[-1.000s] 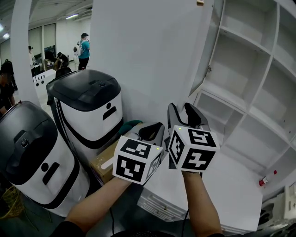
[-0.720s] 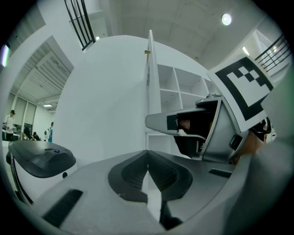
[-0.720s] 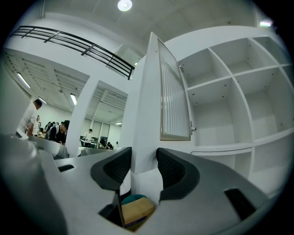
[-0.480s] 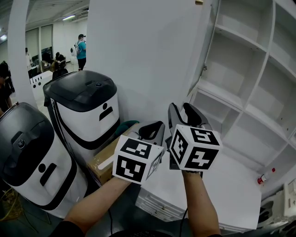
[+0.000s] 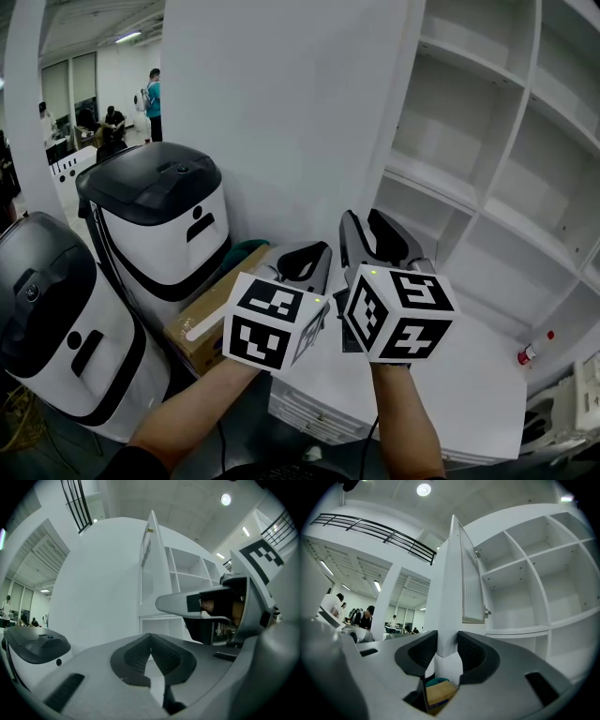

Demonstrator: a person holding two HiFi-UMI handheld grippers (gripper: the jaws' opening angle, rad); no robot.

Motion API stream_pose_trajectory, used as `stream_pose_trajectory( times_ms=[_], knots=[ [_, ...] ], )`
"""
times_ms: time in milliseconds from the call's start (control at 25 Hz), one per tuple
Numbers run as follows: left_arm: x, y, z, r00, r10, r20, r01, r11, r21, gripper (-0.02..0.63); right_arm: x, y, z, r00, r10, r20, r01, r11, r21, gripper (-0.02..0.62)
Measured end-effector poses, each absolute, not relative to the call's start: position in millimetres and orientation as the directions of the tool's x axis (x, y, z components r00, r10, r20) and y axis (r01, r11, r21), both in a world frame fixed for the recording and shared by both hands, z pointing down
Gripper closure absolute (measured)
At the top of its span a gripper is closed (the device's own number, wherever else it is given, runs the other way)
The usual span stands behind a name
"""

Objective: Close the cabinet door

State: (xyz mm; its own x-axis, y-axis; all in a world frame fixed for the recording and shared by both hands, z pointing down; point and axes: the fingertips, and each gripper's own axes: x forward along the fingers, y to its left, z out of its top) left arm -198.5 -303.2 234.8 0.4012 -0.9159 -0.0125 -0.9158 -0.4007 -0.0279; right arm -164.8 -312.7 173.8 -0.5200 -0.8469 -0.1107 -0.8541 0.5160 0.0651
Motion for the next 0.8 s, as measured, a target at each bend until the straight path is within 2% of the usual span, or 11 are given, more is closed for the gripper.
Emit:
stream_pose_trajectory(
  times_ms=[800],
  knots=[
    [-118, -326, 234, 0.491, -0.871, -0.014, -0.871, -0.49, -0.013, 0.594, -88, -314, 175, -0.509, -0.854, -0.111, -0.861, 0.505, 0.062, 0.497]
  ],
)
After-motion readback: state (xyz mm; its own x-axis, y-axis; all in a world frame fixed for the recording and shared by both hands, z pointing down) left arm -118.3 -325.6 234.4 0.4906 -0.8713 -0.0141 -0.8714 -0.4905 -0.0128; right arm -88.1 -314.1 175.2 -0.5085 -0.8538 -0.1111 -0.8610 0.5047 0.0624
